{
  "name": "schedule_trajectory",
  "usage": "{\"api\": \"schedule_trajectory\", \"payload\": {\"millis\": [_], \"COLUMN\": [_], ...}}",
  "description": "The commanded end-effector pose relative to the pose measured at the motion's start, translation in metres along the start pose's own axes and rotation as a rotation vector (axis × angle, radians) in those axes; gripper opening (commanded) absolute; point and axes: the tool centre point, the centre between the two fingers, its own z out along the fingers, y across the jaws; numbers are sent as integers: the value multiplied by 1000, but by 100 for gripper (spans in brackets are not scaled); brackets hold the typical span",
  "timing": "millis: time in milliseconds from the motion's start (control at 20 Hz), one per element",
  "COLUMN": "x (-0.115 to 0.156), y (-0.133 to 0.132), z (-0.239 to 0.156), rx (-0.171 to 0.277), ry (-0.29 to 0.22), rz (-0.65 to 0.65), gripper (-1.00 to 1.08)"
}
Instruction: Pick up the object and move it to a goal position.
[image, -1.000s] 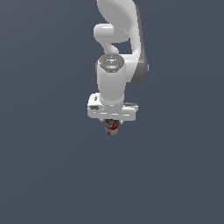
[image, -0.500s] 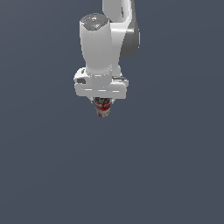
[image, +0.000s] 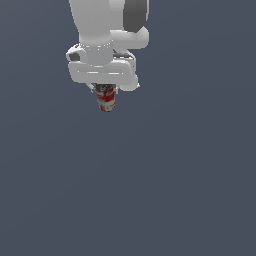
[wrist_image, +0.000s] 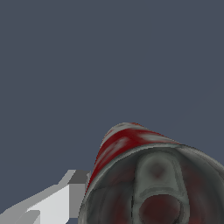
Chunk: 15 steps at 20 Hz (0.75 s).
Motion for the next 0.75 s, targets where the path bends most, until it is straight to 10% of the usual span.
{"api": "schedule_trajectory", "payload": {"millis": [0, 700], "x": [-10, -29], "y": [10, 32], "z": [-18, -54], "rx": [0, -2], "ry": [3, 4], "rz": [-1, -1], "gripper": [-100, -100]}}
